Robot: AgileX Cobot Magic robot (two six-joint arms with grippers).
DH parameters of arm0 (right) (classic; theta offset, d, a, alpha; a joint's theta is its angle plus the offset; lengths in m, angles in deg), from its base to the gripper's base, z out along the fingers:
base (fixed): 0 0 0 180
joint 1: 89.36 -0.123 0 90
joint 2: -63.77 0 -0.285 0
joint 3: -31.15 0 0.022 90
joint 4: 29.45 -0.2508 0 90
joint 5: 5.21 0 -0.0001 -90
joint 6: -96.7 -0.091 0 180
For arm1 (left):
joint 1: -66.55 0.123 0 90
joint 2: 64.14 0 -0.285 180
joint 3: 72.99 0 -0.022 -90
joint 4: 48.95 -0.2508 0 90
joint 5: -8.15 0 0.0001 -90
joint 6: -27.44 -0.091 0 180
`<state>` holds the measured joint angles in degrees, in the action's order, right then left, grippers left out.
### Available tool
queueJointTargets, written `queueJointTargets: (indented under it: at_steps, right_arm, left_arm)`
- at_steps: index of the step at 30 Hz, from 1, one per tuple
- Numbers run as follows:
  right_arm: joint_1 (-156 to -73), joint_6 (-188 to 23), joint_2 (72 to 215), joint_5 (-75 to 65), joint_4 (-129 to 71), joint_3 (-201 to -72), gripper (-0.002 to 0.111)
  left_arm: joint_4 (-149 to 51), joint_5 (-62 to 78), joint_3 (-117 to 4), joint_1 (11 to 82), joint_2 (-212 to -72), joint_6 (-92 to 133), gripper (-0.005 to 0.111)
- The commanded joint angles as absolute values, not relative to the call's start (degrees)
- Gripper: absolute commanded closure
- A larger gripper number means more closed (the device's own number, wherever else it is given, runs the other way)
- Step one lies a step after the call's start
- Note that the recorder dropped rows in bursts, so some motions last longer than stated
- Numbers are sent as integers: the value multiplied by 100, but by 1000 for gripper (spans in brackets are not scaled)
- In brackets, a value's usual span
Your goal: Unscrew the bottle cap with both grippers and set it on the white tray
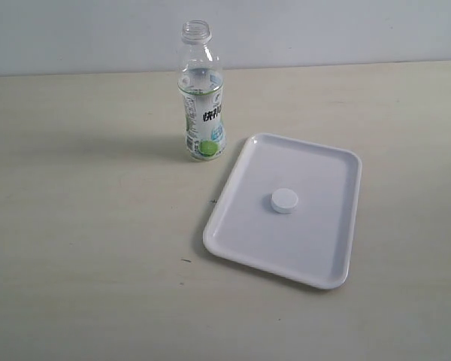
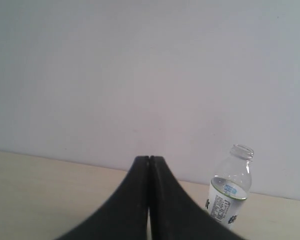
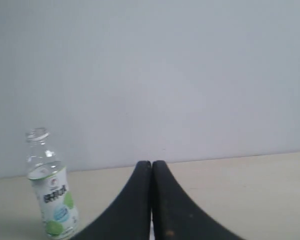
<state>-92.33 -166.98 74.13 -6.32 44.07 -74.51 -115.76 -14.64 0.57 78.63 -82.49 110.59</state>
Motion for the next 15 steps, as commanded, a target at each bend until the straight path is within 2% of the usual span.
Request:
queueJointTargets:
  at_steps: [1,8,15]
  right_arm:
    - [-9069,-16581,7156,-1148,4461,-7163,108]
    - [-9069,-16581,7225,-1201,4611,-7163,108]
    - [-9069,-16592,7176,-521,4542,-7163,108]
  left_arm:
    - [-11524,-1447,99,7851,-8199,11086,107]
    - [-11524,-1461,99,7861,-8199,11059,107]
    - [-11524,-1461,99,7861,-8199,11059,107]
